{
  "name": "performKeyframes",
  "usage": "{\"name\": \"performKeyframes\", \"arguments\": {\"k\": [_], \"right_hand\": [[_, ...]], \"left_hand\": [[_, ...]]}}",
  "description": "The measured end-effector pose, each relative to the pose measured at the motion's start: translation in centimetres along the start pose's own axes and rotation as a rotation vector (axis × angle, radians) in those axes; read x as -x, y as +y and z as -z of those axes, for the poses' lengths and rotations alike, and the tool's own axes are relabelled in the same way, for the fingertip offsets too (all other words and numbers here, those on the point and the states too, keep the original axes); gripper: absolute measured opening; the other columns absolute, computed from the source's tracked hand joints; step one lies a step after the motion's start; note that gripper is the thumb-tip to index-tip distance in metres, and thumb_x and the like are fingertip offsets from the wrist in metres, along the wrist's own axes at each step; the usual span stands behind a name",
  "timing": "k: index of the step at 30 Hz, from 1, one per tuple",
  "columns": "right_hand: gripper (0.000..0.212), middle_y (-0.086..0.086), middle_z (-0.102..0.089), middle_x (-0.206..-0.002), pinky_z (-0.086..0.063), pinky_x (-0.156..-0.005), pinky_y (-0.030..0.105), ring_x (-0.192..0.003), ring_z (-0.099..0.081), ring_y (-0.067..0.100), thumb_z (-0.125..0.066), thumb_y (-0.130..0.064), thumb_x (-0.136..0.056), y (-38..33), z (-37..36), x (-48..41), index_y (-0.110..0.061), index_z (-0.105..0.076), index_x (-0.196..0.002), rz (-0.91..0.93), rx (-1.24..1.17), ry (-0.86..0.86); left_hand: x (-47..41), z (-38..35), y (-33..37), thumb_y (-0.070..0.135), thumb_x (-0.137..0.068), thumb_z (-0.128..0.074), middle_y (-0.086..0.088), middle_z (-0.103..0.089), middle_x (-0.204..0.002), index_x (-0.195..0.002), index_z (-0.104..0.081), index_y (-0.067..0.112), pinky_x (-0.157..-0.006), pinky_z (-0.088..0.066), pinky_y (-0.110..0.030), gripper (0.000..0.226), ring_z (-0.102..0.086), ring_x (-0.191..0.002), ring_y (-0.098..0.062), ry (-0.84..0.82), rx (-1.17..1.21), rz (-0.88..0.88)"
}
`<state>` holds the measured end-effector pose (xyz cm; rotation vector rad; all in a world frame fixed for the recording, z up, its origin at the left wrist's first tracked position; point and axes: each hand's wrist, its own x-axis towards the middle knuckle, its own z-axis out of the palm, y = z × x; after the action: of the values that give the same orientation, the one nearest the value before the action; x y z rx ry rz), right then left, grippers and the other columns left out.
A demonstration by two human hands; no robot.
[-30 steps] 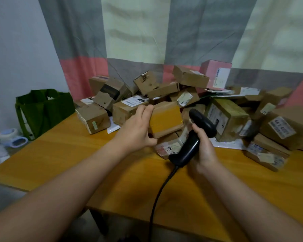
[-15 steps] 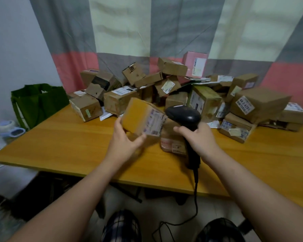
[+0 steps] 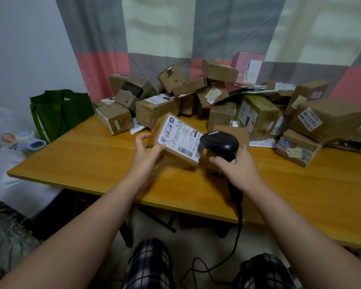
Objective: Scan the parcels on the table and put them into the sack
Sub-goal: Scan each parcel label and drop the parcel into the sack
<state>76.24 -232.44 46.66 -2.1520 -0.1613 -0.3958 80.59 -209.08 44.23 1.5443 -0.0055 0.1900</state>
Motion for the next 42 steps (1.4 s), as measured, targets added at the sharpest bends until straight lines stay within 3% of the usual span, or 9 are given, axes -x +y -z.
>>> {"name": "performKeyframes", "arguments": {"k": [6, 11, 14, 17, 21, 26, 29, 32, 42], "right_hand": [[0.021, -0.022, -0.055, -0.047, -0.034, -0.053, 0.016, -0.058, -0.053, 0.0, -0.073, -0.024, -0.079, -0.5, -1.3, -0.1, -0.028, -0.057, -0.065, -0.045, -0.113, -0.011], [0.027, -0.01, -0.051, -0.056, -0.031, -0.056, 0.026, -0.063, -0.049, 0.012, -0.073, -0.029, -0.078, -0.3, -1.7, -0.6, -0.027, -0.051, -0.062, -0.117, -0.1, 0.001], [0.026, -0.014, -0.053, -0.046, -0.03, -0.054, 0.024, -0.056, -0.049, 0.006, -0.073, -0.03, -0.078, -0.2, -1.6, -0.8, -0.026, -0.053, -0.061, -0.129, -0.095, 0.011], [0.03, -0.021, -0.051, -0.041, -0.03, -0.052, 0.023, -0.048, -0.051, 0.0, -0.073, -0.03, -0.078, -0.1, -1.5, -0.8, -0.024, -0.054, -0.056, -0.128, -0.09, 0.014], [0.032, -0.015, -0.05, -0.039, -0.032, -0.053, 0.025, -0.045, -0.05, -0.001, -0.074, -0.03, -0.078, 0.3, -1.2, -0.7, -0.023, -0.054, -0.054, -0.153, -0.138, 0.035], [0.02, -0.011, -0.058, -0.055, -0.034, -0.058, 0.023, -0.065, -0.057, 0.01, -0.073, -0.032, -0.08, 0.4, -0.8, -0.5, -0.023, -0.061, -0.068, -0.165, -0.175, 0.015], [0.022, -0.022, -0.055, -0.055, -0.036, -0.059, 0.014, -0.066, -0.051, -0.003, -0.074, -0.029, -0.08, -0.2, -1.0, 0.0, -0.03, -0.055, -0.069, -0.073, -0.155, 0.051], [0.023, -0.025, -0.057, -0.071, -0.035, -0.061, -0.002, -0.073, -0.051, -0.022, -0.077, -0.026, -0.078, -1.0, -1.4, 1.1, -0.039, -0.058, -0.08, 0.042, -0.185, 0.079], [0.026, -0.015, -0.053, -0.042, -0.036, -0.047, 0.01, -0.048, -0.054, -0.001, -0.074, -0.028, -0.081, -1.6, -2.4, 2.6, -0.024, -0.058, -0.061, 0.044, -0.236, 0.059]], "left_hand": [[1.3, 2.4, -0.6, 0.049, -0.065, -0.08, -0.006, -0.028, -0.151, -0.145, 0.004, 0.048, -0.111, -0.03, -0.054, 0.116, -0.028, -0.137, -0.03, -0.173, -0.671, -0.019], [0.6, 1.9, 0.8, 0.061, -0.071, -0.069, -0.006, -0.021, -0.154, -0.148, -0.002, 0.044, -0.112, -0.024, -0.05, 0.103, -0.02, -0.14, -0.03, -0.162, -0.976, -0.273], [-1.5, -0.3, 2.6, 0.058, -0.078, -0.063, -0.011, -0.042, -0.14, -0.141, -0.031, 0.039, -0.099, -0.043, -0.043, 0.073, -0.044, -0.124, -0.032, -0.307, -1.207, -0.269], [-2.8, -2.3, 4.7, 0.058, -0.077, -0.063, 0.002, -0.055, -0.093, -0.114, -0.044, 0.029, -0.059, -0.04, -0.03, 0.051, -0.053, -0.08, -0.017, -0.335, -1.374, -0.344], [-3.6, -2.7, 4.8, 0.047, -0.077, -0.069, 0.005, -0.053, -0.094, -0.12, -0.038, 0.028, -0.052, -0.04, -0.025, 0.057, -0.054, -0.073, -0.009, -0.293, -1.093, -0.322], [-2.3, -0.8, 1.1, 0.029, -0.077, -0.078, -0.004, -0.043, -0.128, -0.136, -0.021, 0.05, -0.085, -0.055, -0.042, 0.085, -0.055, -0.111, -0.026, -0.219, -0.536, -0.208], [-1.8, 0.4, -0.6, 0.025, -0.077, -0.078, -0.004, -0.042, -0.126, -0.131, -0.018, 0.058, -0.077, -0.055, -0.024, 0.088, -0.057, -0.104, -0.018, -0.157, -0.403, -0.189], [-1.6, 0.8, -1.0, 0.021, -0.078, -0.078, 0.006, -0.041, -0.113, -0.134, -0.017, 0.052, -0.062, -0.049, -0.009, 0.088, -0.057, -0.089, -0.009, -0.132, -0.342, -0.192], [-1.6, 0.8, -1.2, 0.008, -0.081, -0.074, 0.002, -0.04, -0.109, -0.146, -0.017, 0.029, -0.059, -0.047, -0.006, 0.089, -0.057, -0.074, 0.018, -0.139, -0.342, -0.225]]}}
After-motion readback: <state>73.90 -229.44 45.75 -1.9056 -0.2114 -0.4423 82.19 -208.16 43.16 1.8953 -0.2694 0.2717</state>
